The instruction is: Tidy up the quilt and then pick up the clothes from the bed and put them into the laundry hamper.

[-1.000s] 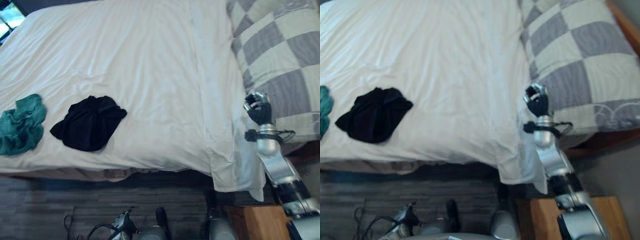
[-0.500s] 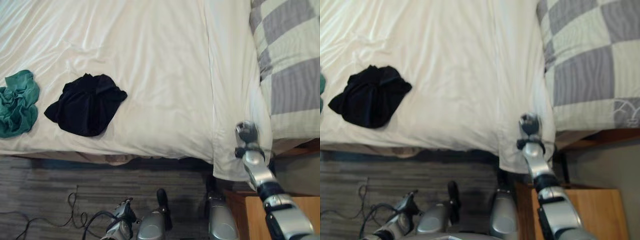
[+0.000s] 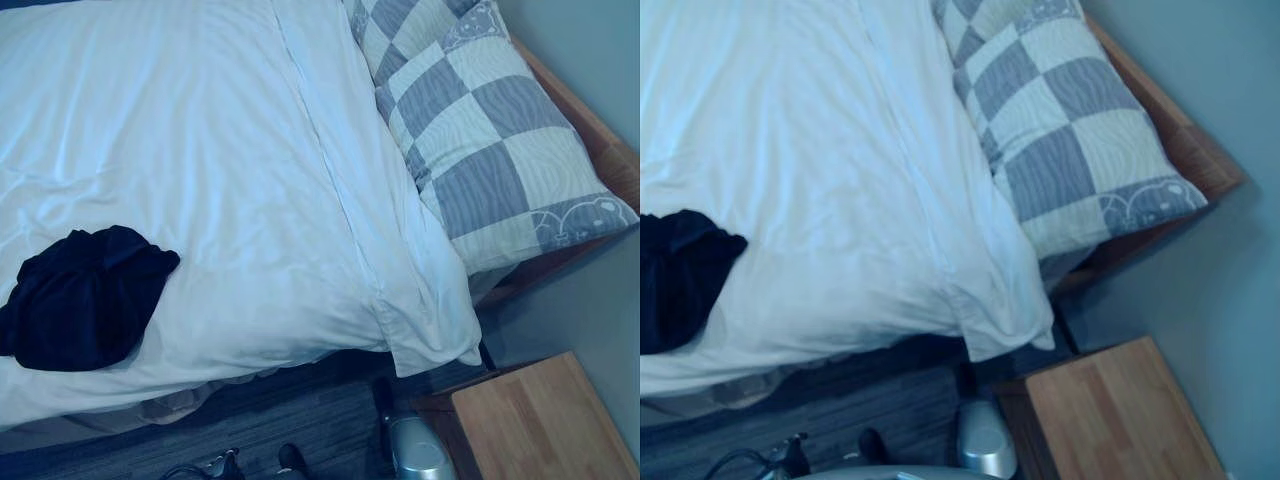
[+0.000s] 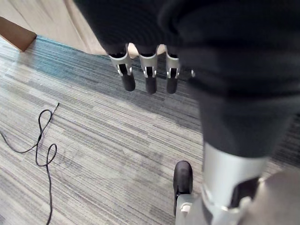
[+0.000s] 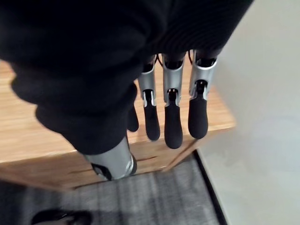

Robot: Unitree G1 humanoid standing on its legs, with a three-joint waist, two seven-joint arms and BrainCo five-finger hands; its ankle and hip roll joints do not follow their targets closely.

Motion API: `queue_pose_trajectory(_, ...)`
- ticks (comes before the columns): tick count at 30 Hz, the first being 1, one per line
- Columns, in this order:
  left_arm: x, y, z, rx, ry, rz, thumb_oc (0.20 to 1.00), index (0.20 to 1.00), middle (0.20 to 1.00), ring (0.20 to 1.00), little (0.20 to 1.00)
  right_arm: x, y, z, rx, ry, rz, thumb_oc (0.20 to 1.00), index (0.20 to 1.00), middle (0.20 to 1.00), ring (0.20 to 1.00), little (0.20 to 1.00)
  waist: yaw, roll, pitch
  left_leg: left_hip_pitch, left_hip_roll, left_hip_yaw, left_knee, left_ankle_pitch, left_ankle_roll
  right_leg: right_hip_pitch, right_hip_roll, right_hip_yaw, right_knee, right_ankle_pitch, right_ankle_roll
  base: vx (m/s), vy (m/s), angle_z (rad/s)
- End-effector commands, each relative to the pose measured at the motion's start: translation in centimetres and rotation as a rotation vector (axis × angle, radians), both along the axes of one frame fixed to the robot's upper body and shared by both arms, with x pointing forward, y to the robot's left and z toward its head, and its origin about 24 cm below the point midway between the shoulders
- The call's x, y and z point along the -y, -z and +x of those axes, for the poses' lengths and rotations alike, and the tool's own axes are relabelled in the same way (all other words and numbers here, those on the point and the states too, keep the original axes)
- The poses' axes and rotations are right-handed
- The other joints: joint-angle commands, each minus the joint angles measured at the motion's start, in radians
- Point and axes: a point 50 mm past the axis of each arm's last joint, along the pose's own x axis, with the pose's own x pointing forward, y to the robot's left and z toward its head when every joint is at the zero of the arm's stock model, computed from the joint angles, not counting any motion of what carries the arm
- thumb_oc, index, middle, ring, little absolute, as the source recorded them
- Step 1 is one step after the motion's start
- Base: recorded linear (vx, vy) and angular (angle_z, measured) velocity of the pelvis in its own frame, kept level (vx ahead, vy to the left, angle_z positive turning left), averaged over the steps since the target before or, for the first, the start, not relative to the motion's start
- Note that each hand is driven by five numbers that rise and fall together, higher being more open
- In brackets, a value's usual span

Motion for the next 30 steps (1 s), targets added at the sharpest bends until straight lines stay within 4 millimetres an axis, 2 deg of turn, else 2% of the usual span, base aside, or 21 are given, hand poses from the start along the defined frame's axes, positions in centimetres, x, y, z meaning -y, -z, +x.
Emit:
queue_pose_trajectory(1, 1.0, -2.8, 8.2, 0.335, -0.008, -0.049, 1.000, 1.000, 1.000, 1.000, 1.000, 0.9, -1.2, 6.6, 0.142, -0.204, -0.049, 1.000, 1.000, 1.000, 1.000, 1.000, 0.060, 0.029, 0.046, -0.237, -0.061, -0.088, 0.323, -0.086, 0.004, 0.097, -0.017, 0.010, -0.027, -0.188, 0.022, -0.11, -0.085, 0.39)
queue_pose_trajectory(3, 2.1, -3.5, 9.8, 0.417, -0.081, -0.137, 1.000, 1.000, 1.000, 1.000, 1.000, 1.8, -1.9, 8.6, 0.141, -0.306, -0.109, 1.000, 1.000, 1.000, 1.000, 1.000, 0.098, 0.048, 0.077, -0.353, -0.034, -0.127, 0.468, 0.015, -0.092, 0.124, -0.040, -0.037, -0.054, -0.203, -0.006, -0.14, -0.014, 0.83)
queue_pose_trajectory(4, 2.3, -3.4, 9.7, 0.420, -0.107, -0.153, 1.000, 1.000, 1.000, 1.000, 1.000, 1.9, -1.9, 8.8, 0.118, -0.340, -0.135, 1.000, 1.000, 1.000, 1.000, 1.000, 0.108, 0.065, 0.074, -0.358, -0.012, -0.134, 0.458, 0.038, -0.116, 0.136, -0.055, -0.060, -0.075, -0.204, -0.004, -0.06, 0.167, 1.01)
queue_pose_trajectory(6, 2.5, -3.1, 9.4, 0.402, -0.106, -0.156, 1.000, 1.000, 1.000, 1.000, 1.000, 1.9, -1.8, 8.7, 0.105, -0.327, -0.134, 1.000, 1.000, 1.000, 1.000, 1.000, 0.113, 0.072, 0.061, -0.344, 0.013, -0.136, 0.421, 0.034, -0.105, 0.143, -0.075, -0.073, -0.088, -0.200, 0.006, 0.02, 0.199, 0.90)
queue_pose_trajectory(8, 2.9, -2.5, 8.4, 0.373, -0.125, -0.163, 1.000, 1.000, 1.000, 1.000, 1.000, 1.6, -2.0, 9.5, 0.143, -0.298, -0.116, 1.000, 1.000, 1.000, 1.000, 1.000, 0.113, 0.076, 0.030, -0.299, 0.055, -0.158, 0.329, 0.008, -0.081, 0.156, -0.123, -0.087, -0.102, -0.190, 0.031, 0.13, 0.453, 0.65)
queue_pose_trajectory(9, 2.9, -2.0, 7.4, 0.353, -0.170, -0.162, 1.000, 1.000, 1.000, 1.000, 1.000, 0.9, -2.3, 10.8, 0.206, -0.285, -0.099, 1.000, 1.000, 1.000, 1.000, 1.000, 0.114, 0.083, 0.000, -0.255, 0.125, -0.211, 0.186, 0.048, -0.091, 0.157, -0.176, -0.085, -0.122, -0.169, 0.069, 0.18, 0.708, 0.36)
queue_pose_trajectory(12, 2.7, -1.4, 6.1, 0.311, -0.193, -0.139, 1.000, 1.000, 1.000, 1.000, 1.000, 0.6, -2.3, 10.9, 0.242, -0.244, -0.071, 1.000, 1.000, 1.000, 1.000, 1.000, 0.108, 0.079, -0.039, -0.229, 0.247, -0.231, 0.075, 0.134, -0.135, 0.179, -0.260, -0.098, -0.147, -0.152, 0.121, 0.16, 0.695, 0.23)
queue_pose_trajectory(14, 2.2, -1.1, 5.1, 0.256, -0.153, -0.104, 1.000, 1.000, 1.000, 1.000, 1.000, 0.5, -1.7, 9.4, 0.200, -0.217, -0.049, 1.000, 1.000, 1.000, 1.000, 1.000, 0.102, 0.091, -0.073, -0.192, 0.265, -0.177, -0.006, 0.125, -0.159, 0.191, -0.293, -0.124, -0.119, -0.149, 0.145, 0.22, 0.626, 0.23)
queue_pose_trajectory(15, 2.3, -1.2, 5.5, 0.256, -0.109, -0.094, 1.000, 1.000, 1.000, 1.000, 1.000, 0.5, -1.5, 8.8, 0.182, -0.202, -0.044, 1.000, 1.000, 1.000, 1.000, 1.000, 0.100, 0.083, -0.079, -0.189, 0.245, -0.159, 0.000, 0.113, -0.167, 0.204, -0.324, -0.134, -0.111, -0.102, 0.145, 0.17, 0.449, 0.45)
queue_pose_trajectory(16, 2.3, -1.2, 5.5, 0.256, -0.108, -0.094, 1.000, 1.000, 1.000, 1.000, 1.000, 0.5, -1.5, 8.8, 0.182, -0.201, -0.044, 1.000, 1.000, 1.000, 1.000, 1.000, 0.100, 0.081, -0.077, -0.187, 0.243, -0.159, 0.000, 0.112, -0.167, 0.209, -0.327, -0.135, -0.114, -0.101, 0.145, 0.11, 0.648, 0.66)
queue_pose_trajectory(17, 1.0, -1.5, 5.8, 0.233, -0.071, -0.039, 1.000, 1.000, 1.000, 1.000, 1.000, -0.3, -1.3, 8.9, 0.180, -0.184, -0.027, 1.000, 1.000, 1.000, 1.000, 1.000, 0.098, 0.053, -0.062, -0.185, 0.167, -0.146, 0.019, 0.062, -0.124, 0.151, -0.407, -0.163, -0.042, 0.069, 0.145, 0.02, 0.641, 0.58)
queue_pose_trajectory(18, 0.4, -1.6, 5.6, 0.217, -0.057, -0.022, 1.000, 1.000, 1.000, 1.000, 1.000, -0.7, -1.1, 8.5, 0.167, -0.188, -0.018, 1.000, 1.000, 1.000, 1.000, 1.000, 0.103, 0.054, -0.056, -0.173, 0.149, -0.117, 0.024, 0.044, -0.102, 0.138, -0.420, -0.217, -0.008, 0.059, 0.124, 0.02, 0.642, 0.25)
queue_pose_trajectory(19, 0.4, -1.6, 5.6, 0.217, -0.057, -0.022, 1.000, 1.000, 1.000, 1.000, 1.000, -0.7, -1.1, 8.5, 0.168, -0.188, -0.018, 1.000, 1.000, 1.000, 1.000, 1.000, 0.103, 0.053, -0.058, -0.177, 0.148, -0.116, 0.025, 0.045, -0.101, 0.135, -0.421, -0.217, -0.009, 0.061, 0.124, 0.05, 0.597, -0.17)
queue_pose_trajectory(20, -0.2, -1.7, 5.6, 0.200, -0.034, -0.013, 1.000, 1.000, 1.000, 1.000, 1.000, -1.3, -1.1, 8.8, 0.176, -0.207, -0.002, 1.000, 1.000, 1.000, 1.000, 1.000, 0.092, 0.064, -0.051, -0.153, 0.118, -0.079, 0.009, 0.034, -0.072, 0.088, -0.340, -0.234, 0.081, -0.020, 0.089, 0.09, 0.593, -0.22)
queue_pose_trajectory(22, -1.0, -1.7, 5.0, 0.157, -0.019, 0.006, 1.000, 1.000, 1.000, 1.000, 1.000, -1.9, -0.9, 8.7, 0.178, -0.208, 0.013, 1.000, 1.000, 1.000, 1.000, 1.000, 0.060, 0.075, -0.039, -0.136, 0.085, -0.064, -0.007, 0.026, -0.051, 0.046, -0.149, -0.194, 0.118, -0.136, 0.071, 0.14, 0.650, -0.28)
queue_pose_trajectory(23, -1.2, -1.6, 4.7, 0.134, -0.009, 0.015, 1.000, 1.000, 1.000, 1.000, 1.000, -2.1, -0.9, 8.9, 0.184, -0.210, 0.014, 1.000, 1.000, 1.000, 1.000, 1.000, 0.043, 0.076, -0.033, -0.126, 0.062, -0.059, -0.007, 0.019, -0.042, 0.027, -0.059, -0.170, 0.108, -0.161, 0.065, 0.15, 0.440, -0.22)
queue_pose_trajectory(25, -1.1, -1.4, 4.3, 0.107, -0.013, 0.009, 1.000, 1.000, 1.000, 1.000, 1.000, -2.1, -1.1, 9.5, 0.198, -0.239, 0.004, 1.000, 1.000, 1.000, 1.000, 1.000, 0.028, 0.077, -0.026, -0.098, 0.003, -0.055, -0.005, -0.016, -0.027, 0.029, 0.038, -0.147, 0.041, -0.168, 0.043, 0.20, 0.380, 0.08)
queue_pose_trajectory(26, -1.2, -1.1, 3.6, 0.085, -0.044, 0.012, 1.000, 1.000, 1.000, 1.000, 1.000, -1.8, -1.3, 10.1, 0.197, -0.284, -0.014, 1.000, 1.000, 1.000, 1.000, 1.000, 0.020, 0.078, -0.014, -0.089, -0.034, -0.068, 0.061, -0.077, -0.012, 0.010, 0.059, -0.133, 0.022, -0.162, 0.026, 0.22, 0.345, 0.23)
queue_pose_trajectory(28, -0.4, -0.9, 3.6, 0.100, -0.058, -0.014, 1.000, 1.000, 1.000, 1.000, 1.000, -1.6, -1.6, 10.6, 0.203, -0.335, -0.025, 1.000, 1.000, 1.000, 1.000, 1.000, 0.020, 0.080, 0.002, -0.128, -0.080, -0.096, 0.278, -0.146, -0.013, 0.047, 0.031, -0.121, -0.016, -0.183, -0.012, 0.23, 0.274, 0.26)
queue_pose_trajectory(29, 0.3, -1.0, 4.3, 0.135, -0.077, -0.044, 1.000, 1.000, 1.000, 1.000, 1.000, -1.3, -1.9, 11.3, 0.216, -0.370, -0.040, 1.000, 1.000, 1.000, 1.000, 1.000, 0.024, 0.089, 0.013, -0.198, -0.083, -0.105, 0.441, -0.107, -0.057, 0.063, 0.034, -0.087, -0.038, -0.173, -0.024, 0.15, 0.148, 0.44)
queue_pose_trajectory(30, 0.3, -1.0, 4.3, 0.135, -0.077, -0.044, 1.000, 1.000, 1.000, 1.000, 1.000, -1.3, -1.9, 11.3, 0.216, -0.370, -0.040, 1.000, 1.000, 1.000, 1.000, 1.000, 0.024, 0.089, 0.012, -0.200, -0.083, -0.105, 0.441, -0.107, -0.057, 0.062, 0.034, -0.088, -0.038, -0.173, -0.024, 0.09, 0.188, 0.79)
